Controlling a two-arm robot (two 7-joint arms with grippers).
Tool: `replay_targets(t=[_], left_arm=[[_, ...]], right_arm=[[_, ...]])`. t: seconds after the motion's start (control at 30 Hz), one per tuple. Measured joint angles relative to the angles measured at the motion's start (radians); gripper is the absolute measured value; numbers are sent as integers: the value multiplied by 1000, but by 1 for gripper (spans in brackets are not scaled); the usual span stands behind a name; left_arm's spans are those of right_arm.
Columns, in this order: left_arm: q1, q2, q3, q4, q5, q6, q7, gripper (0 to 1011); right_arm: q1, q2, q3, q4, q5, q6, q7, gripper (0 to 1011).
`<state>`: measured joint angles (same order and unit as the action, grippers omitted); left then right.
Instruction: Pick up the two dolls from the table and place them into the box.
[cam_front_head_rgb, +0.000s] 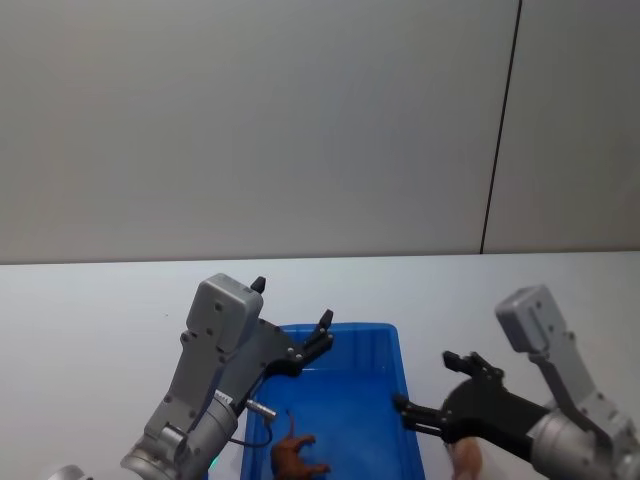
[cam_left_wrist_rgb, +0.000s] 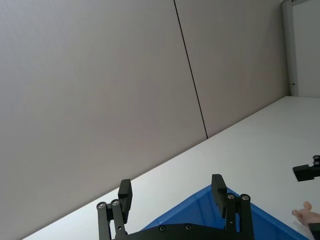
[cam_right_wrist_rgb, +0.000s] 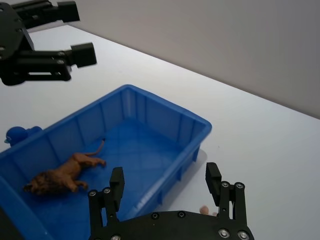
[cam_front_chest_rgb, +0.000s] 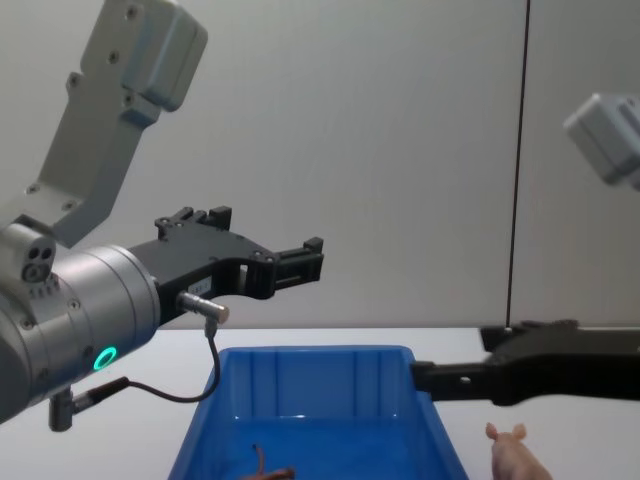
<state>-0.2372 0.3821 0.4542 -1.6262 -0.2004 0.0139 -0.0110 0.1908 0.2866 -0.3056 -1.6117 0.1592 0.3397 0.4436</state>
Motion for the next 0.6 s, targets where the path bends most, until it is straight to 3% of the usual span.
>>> replay_targets(t=[0.33, 0.6], left_arm=[[0, 0, 0, 0, 0, 0, 0, 1001], [0, 0, 0, 0, 0, 0, 0, 1001]], right_arm=[[-62, 44, 17, -32, 36, 23, -55, 1001], [-81, 53, 19, -16, 47, 43, -78, 1001]])
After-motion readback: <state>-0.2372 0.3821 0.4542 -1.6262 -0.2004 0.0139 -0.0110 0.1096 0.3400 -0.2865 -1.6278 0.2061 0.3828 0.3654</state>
